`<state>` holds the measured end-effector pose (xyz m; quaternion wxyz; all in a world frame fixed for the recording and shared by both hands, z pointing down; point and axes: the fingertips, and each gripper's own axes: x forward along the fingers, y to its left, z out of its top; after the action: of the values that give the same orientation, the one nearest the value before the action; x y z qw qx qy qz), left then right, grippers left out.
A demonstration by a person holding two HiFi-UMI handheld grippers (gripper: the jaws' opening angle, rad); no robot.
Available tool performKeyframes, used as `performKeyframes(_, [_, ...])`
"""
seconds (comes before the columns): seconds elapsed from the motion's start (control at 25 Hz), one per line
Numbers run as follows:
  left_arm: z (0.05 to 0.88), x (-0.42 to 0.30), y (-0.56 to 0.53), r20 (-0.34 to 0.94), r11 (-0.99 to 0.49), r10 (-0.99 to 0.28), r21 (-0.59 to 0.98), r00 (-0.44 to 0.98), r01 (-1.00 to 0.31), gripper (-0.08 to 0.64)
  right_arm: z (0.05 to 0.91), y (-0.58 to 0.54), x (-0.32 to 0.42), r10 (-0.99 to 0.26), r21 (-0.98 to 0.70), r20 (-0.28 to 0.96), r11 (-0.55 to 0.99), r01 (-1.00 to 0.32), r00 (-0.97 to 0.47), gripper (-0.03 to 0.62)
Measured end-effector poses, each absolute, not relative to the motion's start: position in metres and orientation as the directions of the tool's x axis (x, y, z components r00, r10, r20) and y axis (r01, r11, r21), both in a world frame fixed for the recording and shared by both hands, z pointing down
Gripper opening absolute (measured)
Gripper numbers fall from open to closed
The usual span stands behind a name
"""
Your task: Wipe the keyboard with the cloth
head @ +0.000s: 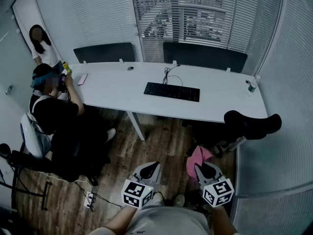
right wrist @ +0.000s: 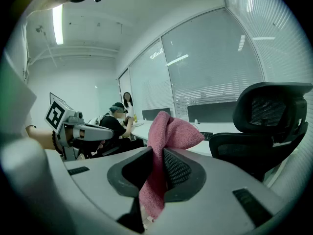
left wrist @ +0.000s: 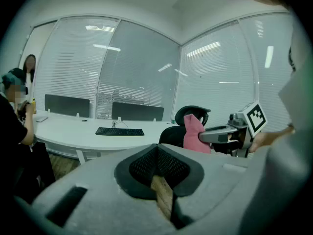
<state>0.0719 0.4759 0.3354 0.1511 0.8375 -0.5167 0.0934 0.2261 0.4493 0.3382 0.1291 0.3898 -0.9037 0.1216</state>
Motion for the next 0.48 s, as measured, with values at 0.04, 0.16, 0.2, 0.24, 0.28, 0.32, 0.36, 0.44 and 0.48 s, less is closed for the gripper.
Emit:
performKeyframes(0.04, [0.3359,0.0716,0.4757,0.313,-0.421,-0.837,0.157,0.449,-0.894,0.011,0.3386,0.4493,0.2258,-0.673,-0.119,0.329,0.666,-0.736,-0.662,0.062])
performKeyframes(0.16, [0.337,0.0697,0.4756,0.314,-0.42,-0.836,0.158,0.449,-0.894,0.011,0.3393,0.4498,0.2241,-0.674,-0.119,0.33,0.665,-0.737,-0.661,0.061])
performKeyframes(0.2, [0.3371,0.0688,0.4756,0.314,-0.42,-0.837,0.158,0.449,-0.893,0.011,0.3393,0.4501,0.2232,-0.675,-0.119,0.329,0.665,-0.738,-0.661,0.061])
performKeyframes(0.24, [0.337,0.0681,0.4755,0.312,-0.421,-0.837,0.159,0.45,-0.893,0.011,0.3393,0.4503,0.2226,-0.676,-0.118,0.329,0.664,-0.739,-0.66,0.061])
performKeyframes(0.28, [0.3369,0.0676,0.4753,0.309,-0.423,-0.837,0.159,0.452,-0.892,0.011,0.3394,0.4504,0.2221,-0.678,-0.117,0.329,0.662,-0.741,-0.658,0.061])
performKeyframes(0.32, [0.3367,0.067,0.475,0.307,-0.424,-0.837,0.159,0.453,-0.891,0.011,0.3396,0.4504,0.2218,-0.681,-0.116,0.329,0.659,-0.743,-0.655,0.061])
performKeyframes(0.36, [0.3365,0.0662,0.4747,0.306,-0.426,-0.837,0.159,0.454,-0.891,0.011,0.3398,0.4502,0.2215,-0.684,-0.117,0.329,0.655,-0.746,-0.651,0.061])
performKeyframes(0.44, [0.3365,0.0638,0.4741,0.305,-0.427,-0.836,0.161,0.456,-0.89,0.011,0.3392,0.4493,0.2204,-0.69,-0.124,0.325,0.647,-0.753,-0.646,0.061])
performKeyframes(0.48, [0.3368,0.0625,0.4738,0.306,-0.428,-0.835,0.163,0.458,-0.889,0.011,0.3384,0.4488,0.2195,-0.692,-0.131,0.319,0.645,-0.753,-0.648,0.061])
